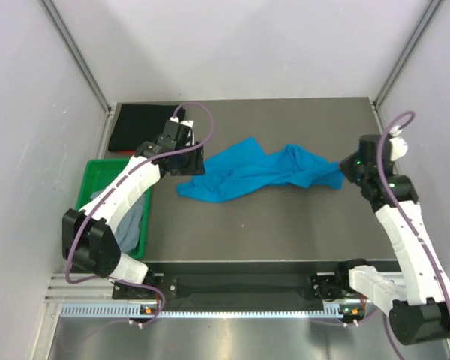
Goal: Fold and stack the t-shirts
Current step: Flatten the tshirt out
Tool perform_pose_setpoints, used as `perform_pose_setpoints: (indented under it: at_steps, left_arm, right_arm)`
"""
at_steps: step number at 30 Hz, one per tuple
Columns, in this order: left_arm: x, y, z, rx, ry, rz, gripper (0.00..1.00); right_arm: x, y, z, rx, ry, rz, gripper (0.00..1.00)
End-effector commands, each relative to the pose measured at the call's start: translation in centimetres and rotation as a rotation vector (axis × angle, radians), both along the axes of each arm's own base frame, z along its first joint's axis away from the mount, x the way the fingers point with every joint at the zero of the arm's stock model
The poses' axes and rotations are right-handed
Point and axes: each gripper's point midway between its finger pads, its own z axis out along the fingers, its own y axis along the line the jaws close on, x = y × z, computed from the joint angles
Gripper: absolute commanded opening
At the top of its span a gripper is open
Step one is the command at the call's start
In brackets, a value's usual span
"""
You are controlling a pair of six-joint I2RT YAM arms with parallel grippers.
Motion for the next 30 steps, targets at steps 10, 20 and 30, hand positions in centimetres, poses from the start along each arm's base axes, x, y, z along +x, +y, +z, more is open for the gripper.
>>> perform_pose_setpoints:
  at_steps: [10, 20, 30]
  left_arm:
    - [-4.3, 0.1, 0.3, -0.056, 0.078, -0.064, 0.65]
    - [-5.9, -1.1, -6.7, -0.182, 0.153, 0.022, 0.62]
    - [-2.4, -2.2, -10.6, -0.112, 0.167, -0.053, 0.70]
  right_arm:
    - [-3.6, -3.2, 8.1, -0.104, -0.111, 0.027, 0.00]
    - [-4.0, -1.5, 4.8, -0.054, -0.125, 0.110, 0.00]
    - [-3.6, -1.0, 4.2, -0.048, -0.146, 0.143, 0.00]
